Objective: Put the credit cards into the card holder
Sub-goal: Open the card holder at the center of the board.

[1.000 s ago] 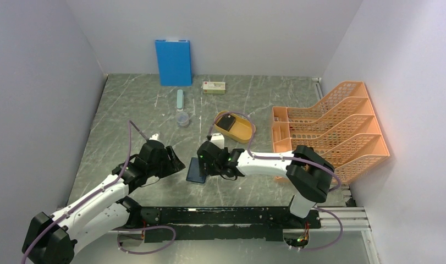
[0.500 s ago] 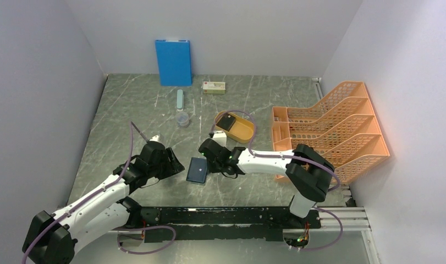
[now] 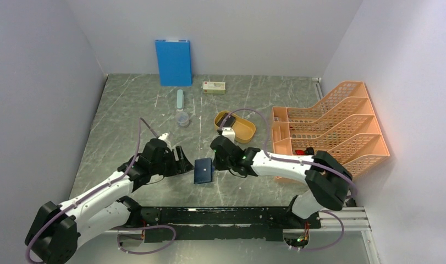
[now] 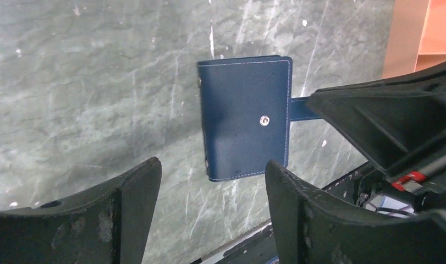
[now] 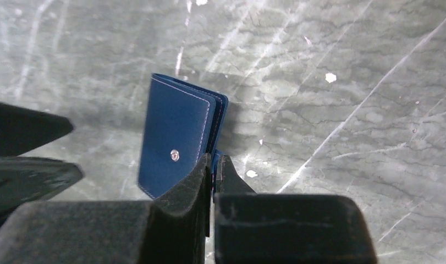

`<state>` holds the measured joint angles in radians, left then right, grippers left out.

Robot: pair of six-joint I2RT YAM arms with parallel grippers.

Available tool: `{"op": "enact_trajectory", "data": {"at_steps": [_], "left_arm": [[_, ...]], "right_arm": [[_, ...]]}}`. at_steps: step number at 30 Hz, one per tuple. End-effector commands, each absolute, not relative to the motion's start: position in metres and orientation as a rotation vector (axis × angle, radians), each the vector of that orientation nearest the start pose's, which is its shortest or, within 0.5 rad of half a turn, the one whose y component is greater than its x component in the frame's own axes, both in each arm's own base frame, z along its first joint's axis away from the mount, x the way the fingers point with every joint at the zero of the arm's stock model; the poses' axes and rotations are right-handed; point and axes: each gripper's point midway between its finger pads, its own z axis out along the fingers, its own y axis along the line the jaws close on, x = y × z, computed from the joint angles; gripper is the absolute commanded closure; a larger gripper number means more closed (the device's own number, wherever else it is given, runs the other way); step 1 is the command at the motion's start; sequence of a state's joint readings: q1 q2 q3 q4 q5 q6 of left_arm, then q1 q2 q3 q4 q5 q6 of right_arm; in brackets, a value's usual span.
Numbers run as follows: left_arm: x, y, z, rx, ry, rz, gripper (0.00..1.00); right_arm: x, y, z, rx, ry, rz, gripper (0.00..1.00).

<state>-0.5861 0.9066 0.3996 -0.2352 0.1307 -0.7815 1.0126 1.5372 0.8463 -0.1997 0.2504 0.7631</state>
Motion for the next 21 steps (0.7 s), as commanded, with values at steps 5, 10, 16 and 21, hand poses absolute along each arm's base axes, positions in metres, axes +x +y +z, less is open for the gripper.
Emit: {"op": "enact_trajectory", "data": {"at_steps": [5, 10, 16, 21], "left_arm": [[0.189, -0.225, 0.073, -0.024, 2.406, -0.961, 0.25], [0.195, -0.247, 0.073, 0.011, 2.405, -0.980, 0.25], [0.203, -0.259, 0.073, 0.020, 2.419, -0.957, 0.26], [0.206, -0.265, 0.073, 0.027, 2.424, -0.953, 0.26]], "right_arm": [[0.213, 0.310, 0.075, -0.220, 2.422, 0.609, 1.00], [0.210, 0.312, 0.077, -0.227, 2.416, 0.652, 1.00], [0.209, 0.316, 0.084, -0.238, 2.400, 0.697, 1.00], [0.206, 0.319, 0.091, -0.239, 2.381, 0.746, 1.00]]}}
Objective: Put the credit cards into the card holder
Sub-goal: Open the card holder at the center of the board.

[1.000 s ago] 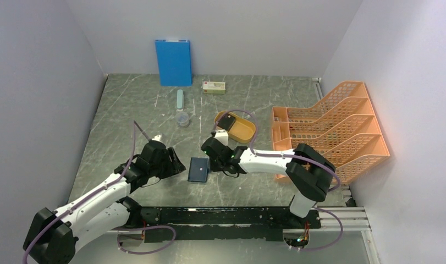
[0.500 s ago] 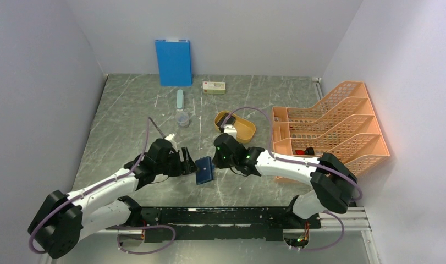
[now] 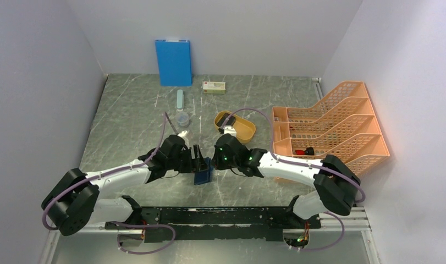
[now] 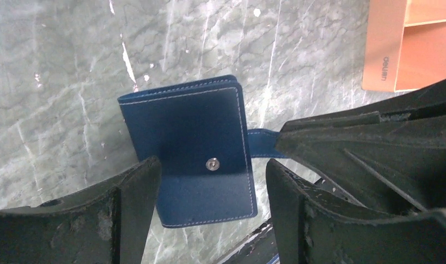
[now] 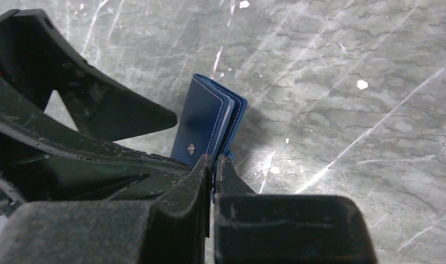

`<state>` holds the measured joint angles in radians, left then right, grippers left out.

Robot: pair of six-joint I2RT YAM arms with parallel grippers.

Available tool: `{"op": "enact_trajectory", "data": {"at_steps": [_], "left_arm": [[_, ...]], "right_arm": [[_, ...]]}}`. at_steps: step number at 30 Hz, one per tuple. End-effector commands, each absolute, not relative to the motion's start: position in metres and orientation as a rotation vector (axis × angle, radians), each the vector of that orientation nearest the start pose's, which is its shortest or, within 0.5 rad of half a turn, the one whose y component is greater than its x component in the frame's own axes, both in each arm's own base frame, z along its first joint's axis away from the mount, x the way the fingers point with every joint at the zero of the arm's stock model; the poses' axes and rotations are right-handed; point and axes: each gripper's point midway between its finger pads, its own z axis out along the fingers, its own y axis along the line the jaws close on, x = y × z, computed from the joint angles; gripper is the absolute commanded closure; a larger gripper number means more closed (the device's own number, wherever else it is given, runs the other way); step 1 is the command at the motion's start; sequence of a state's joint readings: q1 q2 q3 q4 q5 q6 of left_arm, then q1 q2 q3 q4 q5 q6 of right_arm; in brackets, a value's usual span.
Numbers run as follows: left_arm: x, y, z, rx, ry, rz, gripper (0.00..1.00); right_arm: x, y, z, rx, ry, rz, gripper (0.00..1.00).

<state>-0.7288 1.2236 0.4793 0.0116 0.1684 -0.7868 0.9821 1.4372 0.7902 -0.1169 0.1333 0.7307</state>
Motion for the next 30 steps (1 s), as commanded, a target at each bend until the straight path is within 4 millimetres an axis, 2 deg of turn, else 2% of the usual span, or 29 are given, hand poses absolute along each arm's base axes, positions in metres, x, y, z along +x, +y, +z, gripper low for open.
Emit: {"op": "enact_trajectory", "data": {"at_steps": [1, 15, 23, 30], "left_arm": [[0.206, -0.265, 0.072, 0.026, 2.426, -0.948, 0.26], [0.209, -0.255, 0.059, 0.004, 2.467, -0.849, 0.35], [0.210, -0.258, 0.072, 0.014, 2.431, -0.880, 0.28], [0.208, -0.256, 0.075, 0.010, 2.419, -0.890, 0.28]], "right_arm": [[0.206, 0.320, 0.092, -0.238, 2.378, 0.751, 1.00], [0.204, 0.321, 0.094, -0.237, 2.373, 0.778, 1.00], [0.202, 0.327, 0.106, -0.237, 2.346, 0.842, 1.00], [0.200, 0.330, 0.109, -0.238, 2.338, 0.868, 1.00]]}}
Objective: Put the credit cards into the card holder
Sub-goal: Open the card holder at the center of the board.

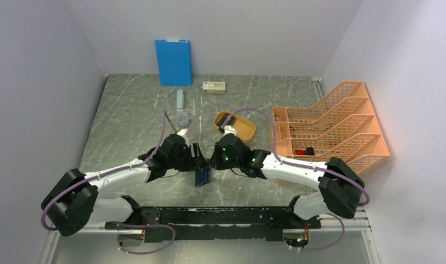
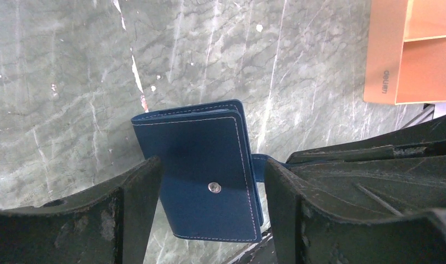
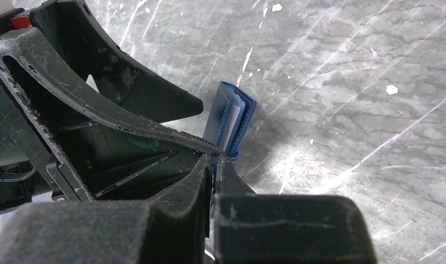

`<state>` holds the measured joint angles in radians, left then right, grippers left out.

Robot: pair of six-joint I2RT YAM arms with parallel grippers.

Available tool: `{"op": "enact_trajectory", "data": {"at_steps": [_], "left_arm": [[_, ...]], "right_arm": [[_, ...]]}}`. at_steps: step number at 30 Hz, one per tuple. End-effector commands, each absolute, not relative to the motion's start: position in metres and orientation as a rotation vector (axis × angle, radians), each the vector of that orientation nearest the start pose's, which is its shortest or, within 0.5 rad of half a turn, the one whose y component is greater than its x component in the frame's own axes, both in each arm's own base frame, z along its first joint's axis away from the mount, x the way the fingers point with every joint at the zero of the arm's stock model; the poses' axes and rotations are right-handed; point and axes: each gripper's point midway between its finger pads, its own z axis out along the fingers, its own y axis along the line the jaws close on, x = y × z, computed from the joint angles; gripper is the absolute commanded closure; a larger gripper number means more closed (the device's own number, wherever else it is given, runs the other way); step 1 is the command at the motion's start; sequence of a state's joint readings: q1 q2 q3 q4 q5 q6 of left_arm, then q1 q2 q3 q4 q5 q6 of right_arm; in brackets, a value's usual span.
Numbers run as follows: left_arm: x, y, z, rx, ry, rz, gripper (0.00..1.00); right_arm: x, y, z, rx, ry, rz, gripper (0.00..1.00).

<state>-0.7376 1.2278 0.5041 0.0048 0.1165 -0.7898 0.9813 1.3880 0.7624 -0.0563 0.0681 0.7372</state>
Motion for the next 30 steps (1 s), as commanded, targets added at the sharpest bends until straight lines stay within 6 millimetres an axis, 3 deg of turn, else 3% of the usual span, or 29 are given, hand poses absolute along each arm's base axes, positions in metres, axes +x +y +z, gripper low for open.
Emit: {"op": "enact_trajectory", "data": {"at_steps": [1, 7, 17, 30], "left_arm": [[0.208, -0.256, 0.076, 0.011, 2.418, -0.890, 0.28], [0.206, -0.248, 0.066, -0.002, 2.457, -0.828, 0.33], [0.208, -0.237, 0.062, -0.035, 2.462, -0.760, 0.53], [0.199, -0.218, 0.065, -0.057, 2.457, -0.696, 0.74]], "right_arm": [[0.201, 0.330, 0.109, -0.237, 2.338, 0.868, 1.00], [0.200, 0.329, 0.107, -0.234, 2.345, 0.865, 1.00], [0.200, 0.325, 0.106, -0.226, 2.346, 0.845, 1.00], [0.201, 0.297, 0.087, -0.135, 2.387, 0.708, 1.00]]}}
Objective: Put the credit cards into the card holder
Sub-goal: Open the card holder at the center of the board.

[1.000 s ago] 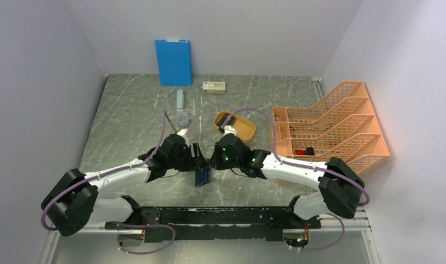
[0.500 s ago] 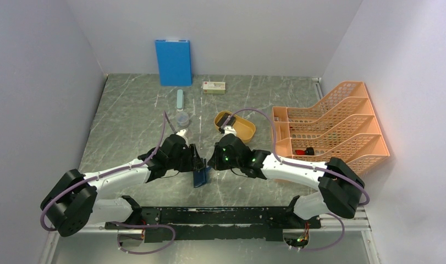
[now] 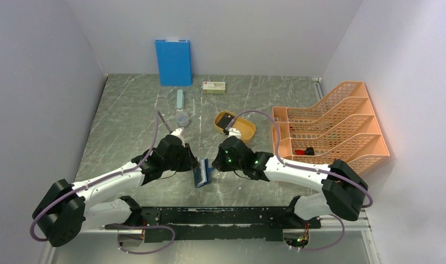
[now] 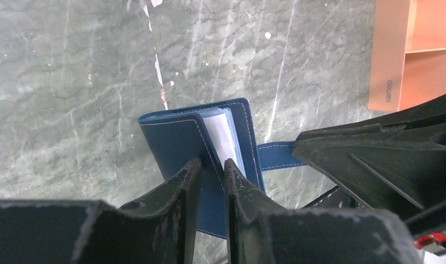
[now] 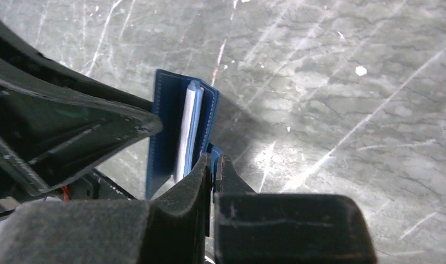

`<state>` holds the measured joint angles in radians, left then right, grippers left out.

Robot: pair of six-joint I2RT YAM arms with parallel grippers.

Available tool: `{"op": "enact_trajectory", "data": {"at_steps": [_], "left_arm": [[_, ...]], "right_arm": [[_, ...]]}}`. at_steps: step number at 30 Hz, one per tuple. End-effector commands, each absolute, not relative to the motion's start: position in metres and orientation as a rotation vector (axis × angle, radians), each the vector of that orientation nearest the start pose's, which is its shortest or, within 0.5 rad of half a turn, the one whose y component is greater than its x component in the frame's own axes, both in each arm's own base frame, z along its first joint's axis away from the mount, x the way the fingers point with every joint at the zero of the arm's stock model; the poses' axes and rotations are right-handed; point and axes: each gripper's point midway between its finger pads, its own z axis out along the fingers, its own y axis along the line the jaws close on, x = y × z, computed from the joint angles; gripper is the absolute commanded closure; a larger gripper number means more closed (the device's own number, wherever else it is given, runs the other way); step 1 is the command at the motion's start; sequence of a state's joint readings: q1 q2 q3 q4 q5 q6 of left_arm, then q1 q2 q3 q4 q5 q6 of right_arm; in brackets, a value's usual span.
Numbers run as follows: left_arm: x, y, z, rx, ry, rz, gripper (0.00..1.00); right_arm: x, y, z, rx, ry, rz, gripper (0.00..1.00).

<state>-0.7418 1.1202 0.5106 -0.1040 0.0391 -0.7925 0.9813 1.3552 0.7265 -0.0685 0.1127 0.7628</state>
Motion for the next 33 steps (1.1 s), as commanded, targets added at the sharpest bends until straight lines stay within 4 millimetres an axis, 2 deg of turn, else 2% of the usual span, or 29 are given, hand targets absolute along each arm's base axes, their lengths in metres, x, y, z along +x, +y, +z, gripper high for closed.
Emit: {"op": "enact_trajectory", "data": {"at_steps": [1, 9, 17, 24, 27, 28, 30, 33], "left_arm": [[0.198, -0.215, 0.064, -0.061, 2.458, -0.685, 0.76], [0.188, -0.196, 0.058, -0.101, 2.471, -0.627, 0.95], [0.181, -0.174, 0.033, -0.182, 2.522, -0.493, 0.95], [0.191, -0.174, 0.014, -0.235, 2.551, -0.415, 0.95], [0.193, -0.177, 0.017, -0.222, 2.554, -0.411, 0.95], [0.195, -0.178, 0.020, -0.219, 2.546, -0.420, 0.94], [0.197, -0.180, 0.032, -0.207, 2.514, -0.452, 0.83], [0.200, -0.187, 0.056, -0.181, 2.465, -0.520, 0.53]], "right_arm": [[0.201, 0.295, 0.086, -0.128, 2.389, 0.699, 1.00], [0.192, 0.271, 0.062, -0.068, 2.438, 0.620, 1.00], [0.186, 0.251, 0.040, -0.013, 2.479, 0.526, 1.00], [0.192, 0.251, 0.031, -0.020, 2.487, 0.500, 1.00], [0.193, 0.253, 0.032, -0.038, 2.480, 0.514, 1.00], [0.193, 0.254, 0.034, -0.044, 2.476, 0.519, 1.00], [0.194, 0.256, 0.036, -0.053, 2.470, 0.524, 1.00], [0.195, 0.259, 0.041, -0.068, 2.464, 0.536, 1.00]]}}
